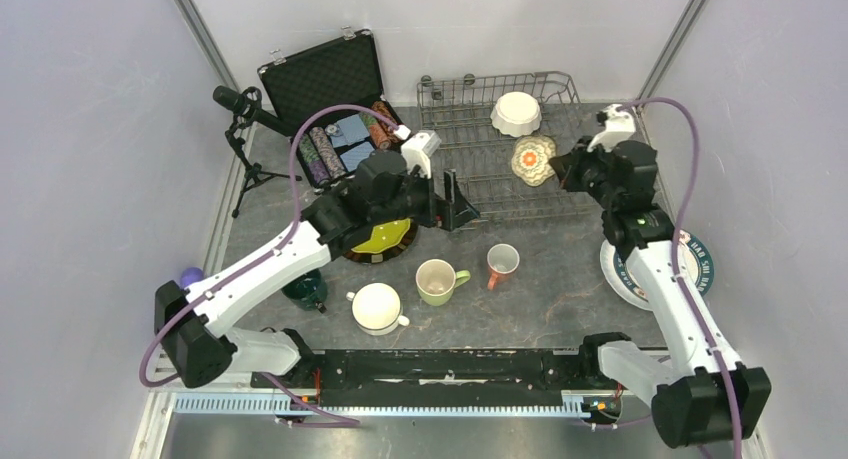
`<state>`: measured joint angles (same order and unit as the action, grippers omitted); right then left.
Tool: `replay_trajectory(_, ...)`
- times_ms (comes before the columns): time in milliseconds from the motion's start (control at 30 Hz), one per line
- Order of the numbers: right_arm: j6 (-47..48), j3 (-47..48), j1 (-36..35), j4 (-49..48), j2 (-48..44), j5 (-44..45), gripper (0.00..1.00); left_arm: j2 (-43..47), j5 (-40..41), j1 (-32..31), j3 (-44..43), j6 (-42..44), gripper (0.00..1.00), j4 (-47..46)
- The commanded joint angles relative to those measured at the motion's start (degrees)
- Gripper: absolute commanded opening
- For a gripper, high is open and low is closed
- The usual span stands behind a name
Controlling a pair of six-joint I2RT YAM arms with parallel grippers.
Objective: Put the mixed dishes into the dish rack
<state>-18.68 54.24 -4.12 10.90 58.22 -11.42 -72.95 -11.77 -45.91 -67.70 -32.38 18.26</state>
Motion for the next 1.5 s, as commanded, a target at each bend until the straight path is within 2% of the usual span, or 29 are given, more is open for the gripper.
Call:
replay_trajectory(0, 3.32, 2.47, -6.01, -2.95, 1.44, 5.16, 0.00, -3.92, 8.19, -3.11, -4.33, -2.62, 0.91, -7.86)
replay_trajectory(133, 4.90, 2.16, -10.22, -1.64, 2.27, 7.43, 0.00, -8.85, 11.55, -4.97, -8.44, -1.64, 0.89, -9.30)
replay_trajectory(400, 5.99, 0.87, -13.89, -1.34, 2.34, 8.70, 0.00, -15.16, 25.40, -7.29, -14.26, 3.12, 0.79, -6.41)
replay_trajectory(533, 6.11, 0.52, -14.98, -1.14, 2.03, 8.70, 0.00, -16.83, 27.94, -7.78, -15.51, 5.10, 0.73, -6.40)
replay_trajectory(700, 6.15, 0.68, -16.56, -0.70, 2.18, 8.29, 0.00, -19.08, 30.38, -7.88, -18.19, 6.60, 0.58, -4.56)
replay_trajectory(867, 6.17, 0.77, -18.49, -0.08, 1.99, 8.42, 0.00, -21.23, 31.74, -7.88, -19.75, 8.21, 0.52, -3.92)
replay_trajectory(933, 6.04, 0.54, -19.13, 0.16, 1.93, 8.85, 0.00, -21.55, 32.65, -7.88, -19.90, 8.90, 0.39, -4.02)
replay_trajectory(1000, 5.92, 0.35, -19.62, 0.35, 2.00, 9.05, 0.00, -21.98, 33.61, -7.88, -20.14, 9.22, 0.17, -3.81)
replay_trajectory(1067, 5.82, 0.25, -20.12, 0.23, 2.07, 8.84, 0.00, -22.28, 34.55, -7.87, -20.30, 9.09, 0.06, -3.51)
replay_trajectory(1100, 5.76, 0.32, -20.23, 0.17, 2.21, 8.63, 0.00, -22.40, 34.85, -7.88, -20.20, 9.09, 0.02, -3.49)
replay_trajectory(1233, 5.79, 0.60, -20.40, -0.08, 2.50, 6.60, 0.00, -22.69, 35.85, -7.71, -19.68, 9.74, 0.02, -4.62)
replay_trajectory(1267, 5.73, 0.77, -20.36, 0.01, 2.58, 6.22, 0.07, -22.64, 35.57, -7.55, -19.51, 10.04, 0.02, -5.12)
replay_trajectory(1333, 5.23, 1.04, -20.34, 0.32, 2.85, 5.32, 0.26, -22.30, 34.20, -7.20, -18.71, 10.49, 0.02, -6.72)
replay_trajectory(1400, 4.68, 1.11, -20.33, 0.24, 3.04, 4.12, 0.50, -21.71, 32.59, -6.47, -17.35, 10.30, 0.02, -8.74)
replay_trajectory(1467, 4.00, 1.08, -20.25, 0.19, 2.98, 3.61, 0.66, -21.55, 29.76, -4.94, -16.81, 8.82, 0.02, -9.58)
